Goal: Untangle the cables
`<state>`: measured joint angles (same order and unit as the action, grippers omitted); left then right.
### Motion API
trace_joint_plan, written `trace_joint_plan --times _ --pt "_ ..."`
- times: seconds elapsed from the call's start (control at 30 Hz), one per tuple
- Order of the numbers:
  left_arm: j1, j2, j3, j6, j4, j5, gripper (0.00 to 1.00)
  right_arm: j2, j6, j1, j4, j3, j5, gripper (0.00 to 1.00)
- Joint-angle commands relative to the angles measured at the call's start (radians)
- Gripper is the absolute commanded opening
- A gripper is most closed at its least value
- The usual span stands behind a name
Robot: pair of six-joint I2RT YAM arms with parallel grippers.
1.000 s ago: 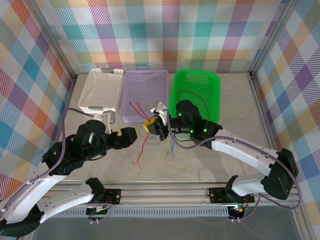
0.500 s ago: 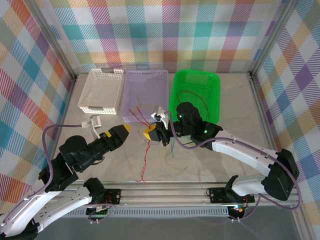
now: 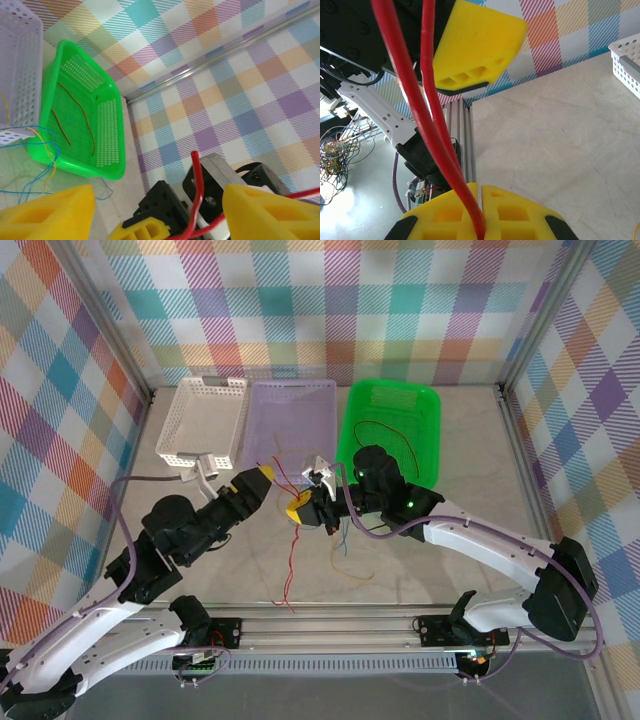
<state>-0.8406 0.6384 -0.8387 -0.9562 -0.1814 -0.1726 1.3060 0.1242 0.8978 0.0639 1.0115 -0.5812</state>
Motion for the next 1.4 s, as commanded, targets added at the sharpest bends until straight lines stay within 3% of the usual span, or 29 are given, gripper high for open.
trace_joint_plan --times 0.0,0.13,0.3,0.33,0.47,0.57,0.67,0.9,1.1,1.37 --pt "0.01 0.011 -0.052 0.013 0.034 0.013 0.62 0.006 0.01 0.01 0.025 0.006 -0.035 0.0" --pt "0.011 0.029 -0.06 0.015 0.045 0.014 0.44 0.021 0.009 0.016 0.019 0.014 -0.041 0.0" --pt "0.011 0.053 -0.064 0.017 0.051 0.025 0.04 0.034 0.014 0.021 0.017 0.021 -0.029 0.0" --pt "0.011 0.052 -0.064 0.017 0.044 0.019 0.0 0.035 0.012 0.021 0.011 0.022 -0.024 0.0" --pt "0.01 0.047 -0.058 0.015 0.005 -0.011 0.0 0.036 0.011 0.021 -0.001 0.027 -0.017 0.01" --pt "0.011 0.06 -0.074 0.011 -0.045 -0.038 0.0 0.035 0.01 0.021 -0.02 0.037 -0.01 0.13" --pt "0.011 0.089 -0.098 0.012 -0.088 -0.045 0.0 0.029 0.008 0.02 -0.041 0.048 0.007 0.34" --pt "0.012 0.137 -0.138 0.023 -0.151 -0.033 0.0 -0.02 -0.025 0.017 -0.072 0.046 0.046 0.46" --pt "0.012 0.16 -0.155 0.024 -0.186 -0.024 0.0 -0.064 -0.038 0.01 -0.078 0.041 0.074 0.51" --pt "0.012 0.191 -0.169 0.025 -0.196 0.008 0.0 -0.024 -0.02 0.009 -0.056 0.069 0.065 0.45"
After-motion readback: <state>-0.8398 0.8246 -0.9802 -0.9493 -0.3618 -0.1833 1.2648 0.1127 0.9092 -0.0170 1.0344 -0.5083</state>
